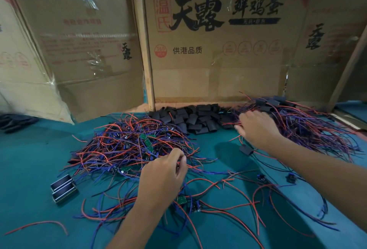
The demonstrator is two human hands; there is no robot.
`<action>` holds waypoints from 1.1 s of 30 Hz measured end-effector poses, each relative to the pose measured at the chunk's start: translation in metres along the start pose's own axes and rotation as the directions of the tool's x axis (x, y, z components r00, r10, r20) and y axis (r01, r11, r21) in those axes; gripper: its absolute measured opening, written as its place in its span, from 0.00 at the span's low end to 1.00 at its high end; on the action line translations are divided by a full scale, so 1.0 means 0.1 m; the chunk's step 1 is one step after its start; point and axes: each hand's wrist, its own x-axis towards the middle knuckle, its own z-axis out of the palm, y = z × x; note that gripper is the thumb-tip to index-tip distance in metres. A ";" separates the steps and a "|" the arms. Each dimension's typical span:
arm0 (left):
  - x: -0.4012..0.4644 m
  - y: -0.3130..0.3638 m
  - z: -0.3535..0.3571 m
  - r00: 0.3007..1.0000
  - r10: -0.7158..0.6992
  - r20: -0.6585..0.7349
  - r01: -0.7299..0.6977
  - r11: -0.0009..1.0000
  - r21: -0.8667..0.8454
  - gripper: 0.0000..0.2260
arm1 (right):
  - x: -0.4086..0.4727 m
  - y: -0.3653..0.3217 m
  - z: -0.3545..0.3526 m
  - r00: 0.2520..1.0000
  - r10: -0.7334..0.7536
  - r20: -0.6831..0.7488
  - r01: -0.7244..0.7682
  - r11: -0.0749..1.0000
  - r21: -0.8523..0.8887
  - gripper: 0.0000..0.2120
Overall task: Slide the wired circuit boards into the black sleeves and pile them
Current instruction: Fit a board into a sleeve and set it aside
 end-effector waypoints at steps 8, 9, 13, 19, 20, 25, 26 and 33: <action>0.00 -0.02 -0.01 0.998 -0.054 -0.010 0.054 0.998 0.007 0.07 | -0.08 -0.16 0.08 0.923 -0.234 0.305 0.249 0.969 -0.011 0.15; 0.01 -0.02 0.00 0.998 -0.056 0.001 0.056 0.998 0.019 0.07 | -0.06 -0.13 0.09 0.925 -0.208 0.319 0.236 0.971 -0.051 0.15; -0.01 0.01 0.05 0.996 -0.067 0.057 0.064 0.997 0.053 0.09 | 0.07 -0.27 0.04 0.951 -0.173 0.256 0.179 0.984 0.001 0.16; 0.00 -0.03 0.04 0.995 -0.088 0.046 0.084 0.994 0.072 0.10 | 0.65 -1.01 -0.09 0.944 -0.155 0.290 0.017 0.903 0.428 0.12; 0.01 -0.04 0.03 0.995 -0.082 0.051 0.078 0.993 0.086 0.10 | 0.74 -1.08 -0.07 0.930 -0.148 0.337 -0.020 0.893 0.449 0.14; 0.00 -0.07 0.04 0.996 -0.042 0.077 0.031 0.989 0.142 0.12 | 0.97 -1.28 0.10 0.948 -0.075 0.311 -0.037 0.940 0.339 0.17; 0.00 -0.07 0.05 0.996 -0.036 0.084 0.023 0.989 0.149 0.12 | 0.97 -1.28 0.11 0.960 -0.072 0.272 -0.015 0.952 0.304 0.14; 0.00 -0.04 0.04 0.991 -0.031 0.130 0.023 0.998 0.064 0.11 | 0.54 -1.10 -0.28 0.962 0.182 0.203 -0.266 0.793 0.548 0.08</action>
